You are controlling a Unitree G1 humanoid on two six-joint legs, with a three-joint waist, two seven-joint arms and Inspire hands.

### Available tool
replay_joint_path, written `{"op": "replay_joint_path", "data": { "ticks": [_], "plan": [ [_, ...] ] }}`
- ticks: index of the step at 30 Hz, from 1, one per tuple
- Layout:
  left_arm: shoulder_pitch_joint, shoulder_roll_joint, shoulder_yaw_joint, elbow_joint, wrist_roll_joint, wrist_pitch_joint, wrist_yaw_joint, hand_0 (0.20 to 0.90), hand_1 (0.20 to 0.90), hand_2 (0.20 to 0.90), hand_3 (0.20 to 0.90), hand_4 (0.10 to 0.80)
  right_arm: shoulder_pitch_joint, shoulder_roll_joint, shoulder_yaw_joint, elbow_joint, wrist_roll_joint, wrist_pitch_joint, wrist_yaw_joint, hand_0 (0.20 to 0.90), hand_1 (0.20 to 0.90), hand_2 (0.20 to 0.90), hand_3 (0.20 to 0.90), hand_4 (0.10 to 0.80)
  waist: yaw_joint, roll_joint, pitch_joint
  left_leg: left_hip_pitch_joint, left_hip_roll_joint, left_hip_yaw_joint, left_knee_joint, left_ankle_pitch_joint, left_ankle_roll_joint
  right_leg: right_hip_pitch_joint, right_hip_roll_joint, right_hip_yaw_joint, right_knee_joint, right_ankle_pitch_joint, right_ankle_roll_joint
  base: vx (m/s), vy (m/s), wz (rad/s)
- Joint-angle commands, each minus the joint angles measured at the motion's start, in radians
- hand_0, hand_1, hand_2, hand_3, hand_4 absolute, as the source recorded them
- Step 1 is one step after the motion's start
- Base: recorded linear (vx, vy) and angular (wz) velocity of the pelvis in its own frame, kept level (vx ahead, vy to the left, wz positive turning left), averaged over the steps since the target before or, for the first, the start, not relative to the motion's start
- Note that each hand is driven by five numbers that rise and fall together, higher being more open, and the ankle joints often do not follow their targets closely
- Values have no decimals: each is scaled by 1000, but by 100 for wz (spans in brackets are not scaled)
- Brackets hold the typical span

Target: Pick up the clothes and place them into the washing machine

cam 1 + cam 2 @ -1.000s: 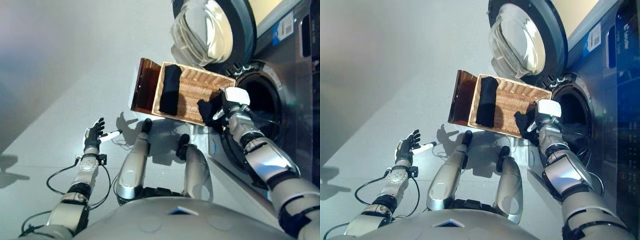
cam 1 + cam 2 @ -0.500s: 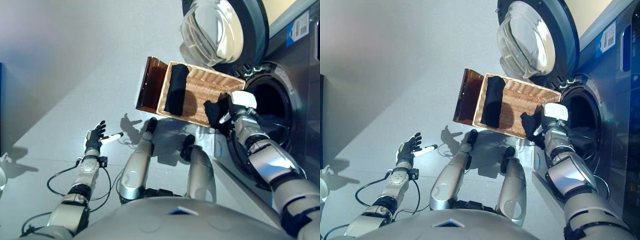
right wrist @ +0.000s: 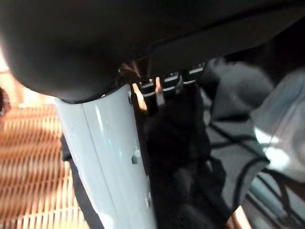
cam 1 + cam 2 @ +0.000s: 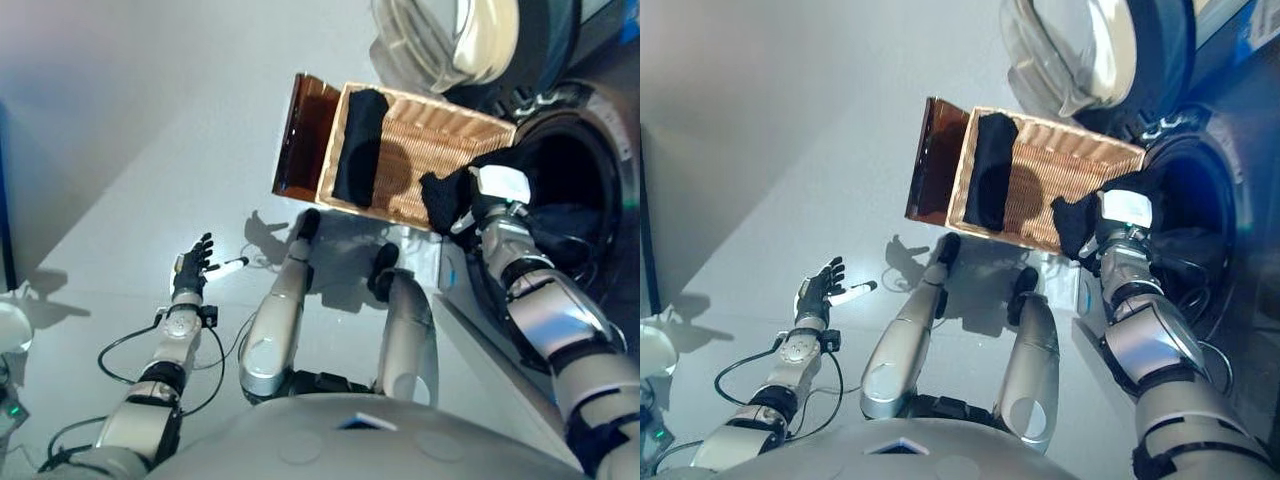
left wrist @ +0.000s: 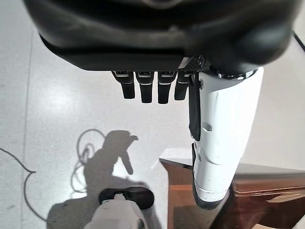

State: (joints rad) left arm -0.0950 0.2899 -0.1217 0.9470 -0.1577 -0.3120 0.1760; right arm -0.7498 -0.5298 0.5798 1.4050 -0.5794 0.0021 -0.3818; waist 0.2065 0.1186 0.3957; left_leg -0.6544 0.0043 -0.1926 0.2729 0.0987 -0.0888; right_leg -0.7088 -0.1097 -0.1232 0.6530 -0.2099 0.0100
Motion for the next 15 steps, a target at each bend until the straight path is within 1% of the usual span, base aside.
{"op": "replay_joint_path", "data": {
  "ticks": [1, 7, 8, 14, 15],
  "plan": [
    [1, 49, 23, -29, -23, -49, 53, 900, 900, 900, 900, 800, -62, -67, 26, -26, 23, 15, -75, 900, 900, 900, 900, 800, -2, -7, -31, -49, -51, 43, 83, -58, 25, 36, 29, 16, -177, 114, -20, 0, 0, 0],
    [5, 55, 17, -67, -31, -59, 62, 900, 900, 900, 900, 800, -110, -60, 51, -29, 33, 19, -85, 900, 900, 900, 900, 800, -3, -6, -7, -82, -58, 39, 99, -58, 25, 6, 26, 14, -159, 113, -20, 8, -4, 1],
    [6, 55, 15, -68, -32, -60, 63, 900, 900, 900, 900, 800, -116, -58, 54, -26, 33, 21, -86, 900, 900, 900, 900, 800, -5, -9, -5, -76, -61, 38, 112, -94, 24, 10, 25, 21, -143, 78, -15, 65, -27, 3],
    [4, 61, 15, -84, -28, -61, 70, 900, 900, 900, 900, 800, -136, -53, 73, -18, 24, 30, -93, 900, 900, 900, 900, 800, -4, -10, 6, -95, -68, 40, 128, -99, 26, -11, 22, 24, -120, 74, -17, 12, 0, 1],
    [4, 60, 15, -85, -28, -62, 70, 900, 900, 900, 900, 800, -139, -52, 74, -15, 22, 31, -93, 724, 724, 724, 724, 675, -4, -8, 5, -96, -68, 41, 128, -100, 26, -11, 22, 23, -120, 73, -16, 0, 0, 0]
  ]
}}
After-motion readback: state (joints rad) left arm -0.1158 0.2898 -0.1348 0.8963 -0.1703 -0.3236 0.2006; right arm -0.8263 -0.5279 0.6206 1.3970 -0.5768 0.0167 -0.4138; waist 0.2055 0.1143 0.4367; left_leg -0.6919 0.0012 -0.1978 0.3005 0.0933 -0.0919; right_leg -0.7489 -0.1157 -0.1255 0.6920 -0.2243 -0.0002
